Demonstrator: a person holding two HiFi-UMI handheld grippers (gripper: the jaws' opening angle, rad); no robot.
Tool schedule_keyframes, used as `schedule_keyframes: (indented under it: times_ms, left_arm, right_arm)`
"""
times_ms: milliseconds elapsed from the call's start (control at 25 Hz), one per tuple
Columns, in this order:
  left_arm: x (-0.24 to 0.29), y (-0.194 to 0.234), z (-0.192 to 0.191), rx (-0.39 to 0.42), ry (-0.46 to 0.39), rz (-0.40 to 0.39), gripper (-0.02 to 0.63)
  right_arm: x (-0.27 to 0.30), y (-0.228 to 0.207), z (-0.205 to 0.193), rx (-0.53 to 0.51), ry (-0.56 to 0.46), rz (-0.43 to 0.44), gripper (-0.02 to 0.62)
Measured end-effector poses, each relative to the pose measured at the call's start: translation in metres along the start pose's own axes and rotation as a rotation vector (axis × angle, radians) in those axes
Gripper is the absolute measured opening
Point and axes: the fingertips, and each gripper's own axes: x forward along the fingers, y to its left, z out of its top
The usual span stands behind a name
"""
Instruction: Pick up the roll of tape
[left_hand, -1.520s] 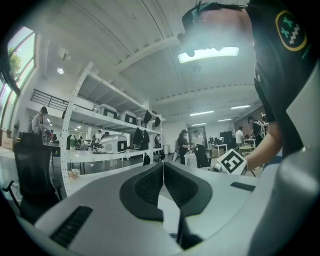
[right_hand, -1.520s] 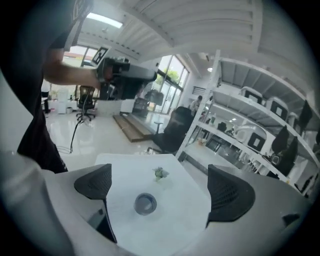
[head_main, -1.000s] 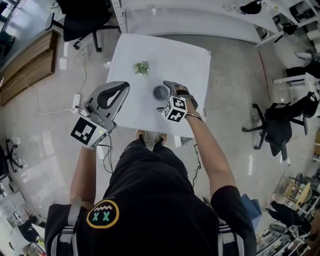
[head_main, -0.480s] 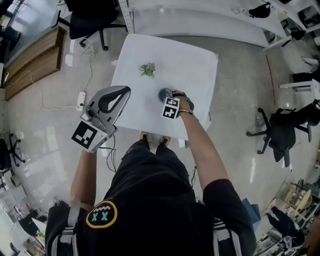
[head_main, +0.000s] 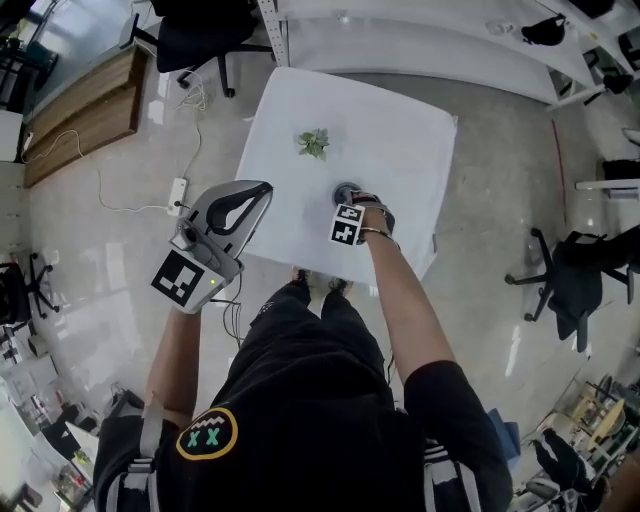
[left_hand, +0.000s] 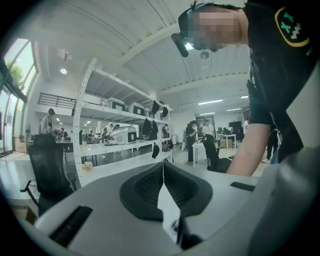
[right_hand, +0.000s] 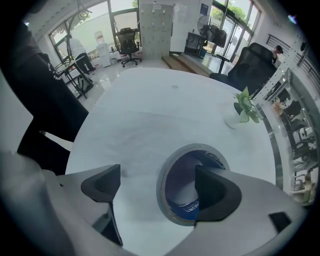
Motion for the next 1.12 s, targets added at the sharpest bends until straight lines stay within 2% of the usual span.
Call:
schedule_keyframes:
  times_ms: [360, 480, 680, 760, 800, 840, 880, 1120]
  left_arm:
    - [-0.002, 0.0, -0.005, 0.001, 0.016, 0.013, 0.02]
    - [-0.001, 0.0, -0.005, -0.004, 0.014, 0.013, 0.02]
    - [-0.002, 0.0, -0.002, -0.001, 0.015, 0.014, 0.02]
    - [-0.003, 0.0, -0.001, -0.001, 0.016, 0.013, 0.02]
    - [-0.003, 0.0, -0.002, -0.001, 0.018, 0.013, 0.02]
    - [-0.003, 0.001, -0.003, 0.0, 0.021, 0.013, 0.02]
    - [-0.004, 0.001, -0.004, 0.0, 0.022, 0.013, 0.02]
    - [-0.005, -0.001, -0.005, -0.006, 0.013, 0.013, 0.02]
  right_arm:
    - [0.005, 0.0, 0.0, 0.0, 0.008, 0.042, 0.462]
    - [0.004, 0.0, 0.0, -0.016, 0.009, 0.042, 0.429]
    - [0.0, 0.0, 0.0, -0.045, 0.017, 0.039, 0.319]
    - [-0.001, -0.004, -0.001, -0.052, 0.027, 0.01, 0.225]
    - [-0.001, -0.007, -0.003, -0.057, 0.034, -0.009, 0.149]
    - [0.001, -0.009, -0.003, -0.062, 0.04, -0.021, 0.128]
    - [0.001, -0.009, -0.004, -0.067, 0.044, -0.026, 0.108]
    - [-0.004, -0.009, -0.006, -0.042, 0.012, -0.055, 0.093]
